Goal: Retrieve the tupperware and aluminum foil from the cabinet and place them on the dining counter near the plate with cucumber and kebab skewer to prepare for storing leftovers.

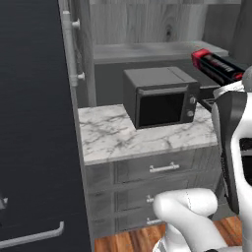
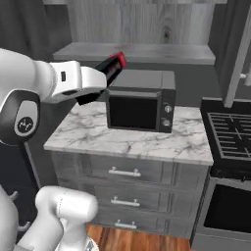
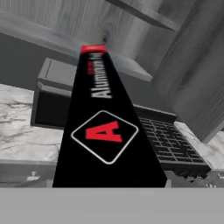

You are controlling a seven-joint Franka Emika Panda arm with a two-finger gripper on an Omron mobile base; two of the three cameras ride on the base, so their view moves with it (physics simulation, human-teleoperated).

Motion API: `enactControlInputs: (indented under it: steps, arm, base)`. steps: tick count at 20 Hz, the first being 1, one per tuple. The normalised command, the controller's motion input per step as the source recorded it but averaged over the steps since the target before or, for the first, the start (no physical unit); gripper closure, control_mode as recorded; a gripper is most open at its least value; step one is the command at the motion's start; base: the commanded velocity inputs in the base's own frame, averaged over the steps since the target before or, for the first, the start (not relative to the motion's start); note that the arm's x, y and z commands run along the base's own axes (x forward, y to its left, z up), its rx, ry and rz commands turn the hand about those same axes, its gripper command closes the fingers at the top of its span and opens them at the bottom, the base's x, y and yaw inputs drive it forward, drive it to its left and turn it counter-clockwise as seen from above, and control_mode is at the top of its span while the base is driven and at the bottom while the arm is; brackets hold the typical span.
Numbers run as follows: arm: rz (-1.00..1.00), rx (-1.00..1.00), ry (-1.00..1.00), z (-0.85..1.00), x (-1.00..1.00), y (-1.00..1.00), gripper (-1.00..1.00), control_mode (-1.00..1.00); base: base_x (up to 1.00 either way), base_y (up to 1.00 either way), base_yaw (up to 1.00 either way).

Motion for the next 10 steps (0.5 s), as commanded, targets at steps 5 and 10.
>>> enactControlInputs:
  steps: [5, 10]
  arm:
    - [0.0, 0.0, 0.0, 0.0, 0.0, 0.0, 1.0, 1.0]
    - [0.0, 0.0, 0.0, 0.0, 0.0, 0.0, 1.0, 1.0]
  base:
    - [-1.0, -0.32, -0.23]
    - [-1.0, 0.04, -0.58]
